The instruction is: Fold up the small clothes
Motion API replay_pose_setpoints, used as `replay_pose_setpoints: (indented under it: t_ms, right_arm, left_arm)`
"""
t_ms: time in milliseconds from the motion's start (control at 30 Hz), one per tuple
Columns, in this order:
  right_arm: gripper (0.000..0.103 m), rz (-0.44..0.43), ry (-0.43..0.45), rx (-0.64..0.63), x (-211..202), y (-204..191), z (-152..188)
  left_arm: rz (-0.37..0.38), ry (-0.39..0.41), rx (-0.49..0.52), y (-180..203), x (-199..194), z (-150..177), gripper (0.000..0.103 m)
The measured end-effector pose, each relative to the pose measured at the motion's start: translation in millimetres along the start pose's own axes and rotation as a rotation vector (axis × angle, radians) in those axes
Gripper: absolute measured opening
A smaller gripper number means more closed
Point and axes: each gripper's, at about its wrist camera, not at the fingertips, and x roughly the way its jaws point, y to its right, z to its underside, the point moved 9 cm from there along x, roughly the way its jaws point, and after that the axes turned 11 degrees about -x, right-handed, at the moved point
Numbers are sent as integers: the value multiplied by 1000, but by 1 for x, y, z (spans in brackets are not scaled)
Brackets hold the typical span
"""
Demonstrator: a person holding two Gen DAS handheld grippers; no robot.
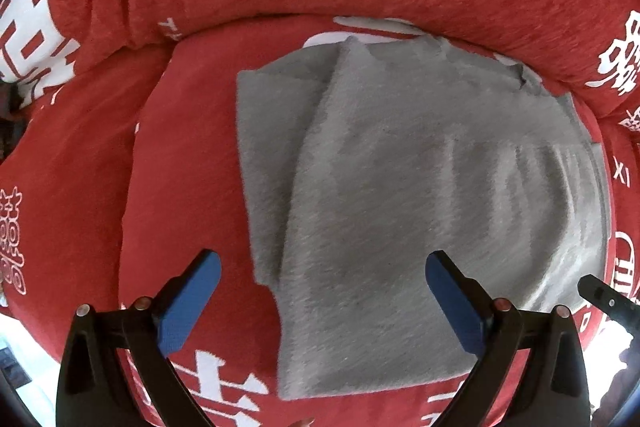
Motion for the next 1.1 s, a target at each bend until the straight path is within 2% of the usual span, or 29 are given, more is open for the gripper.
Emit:
replay_pose_setpoints:
  t_ms: [67,333,467,533,600,767,933,1100]
  right_arm:
    - [59,0,-3,-5,1,-6,4]
    - [59,-16,-44,-11,8,-29,25]
    - [59,-33,-70,-19,16,-44,38]
    - [59,-53,-84,-19,22,-53,45]
    - [59,-91,-95,-12,29,-63,51]
    - [59,-273,-117,112,58,-89,70]
    - [59,-428,-78,256,89,-108,84]
    - [59,-524,20,365,101,-117,77]
  left_arm:
    - [0,-15,-14,-7,1,2,103]
    - [-17,-48,-19,-26,4,11,103]
    - [-48,-35,-7,-39,3,13,103]
    - [-36,-39,-16,-46,4,15,103]
    - [-1,-59,-38,-54,6,16,103]
    - [123,-112,-130,-74,11,17,103]
    - [169,-91,-134,-84,12,7,103]
    - [340,-135,-161,-72,19,-4,103]
